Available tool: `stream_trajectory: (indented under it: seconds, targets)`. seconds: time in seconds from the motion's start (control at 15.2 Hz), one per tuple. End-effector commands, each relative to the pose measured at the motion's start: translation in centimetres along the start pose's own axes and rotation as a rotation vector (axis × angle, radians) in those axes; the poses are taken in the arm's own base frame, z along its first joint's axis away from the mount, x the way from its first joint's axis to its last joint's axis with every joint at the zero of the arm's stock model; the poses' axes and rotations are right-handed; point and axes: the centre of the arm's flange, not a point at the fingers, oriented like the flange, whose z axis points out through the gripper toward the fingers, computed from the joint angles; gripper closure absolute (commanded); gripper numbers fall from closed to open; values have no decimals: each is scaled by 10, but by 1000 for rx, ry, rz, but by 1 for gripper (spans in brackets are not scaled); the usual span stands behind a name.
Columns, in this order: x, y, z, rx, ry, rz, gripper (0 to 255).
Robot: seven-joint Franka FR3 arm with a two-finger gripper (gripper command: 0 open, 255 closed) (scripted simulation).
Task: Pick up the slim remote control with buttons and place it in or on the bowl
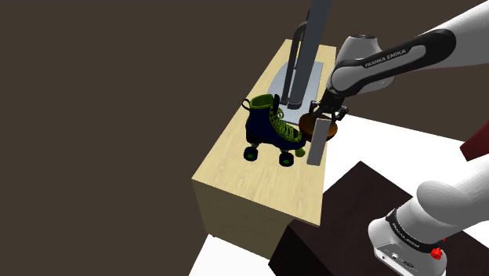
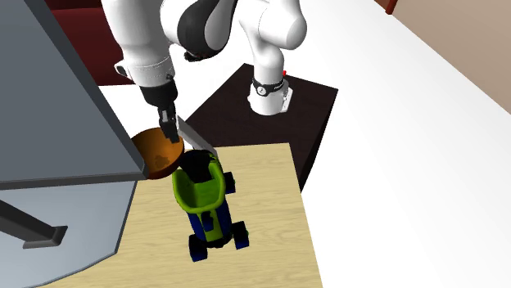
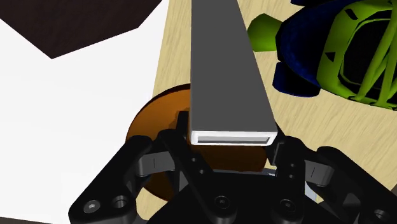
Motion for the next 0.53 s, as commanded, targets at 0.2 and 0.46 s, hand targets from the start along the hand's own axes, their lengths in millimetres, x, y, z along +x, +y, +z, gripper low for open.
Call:
stream_trajectory:
  seconds: [0.2,0.46]
  targets:
    - [-3,1,30,-4,-8,-1,255]
    - [-3,2,47,-4,-8,-1,255]
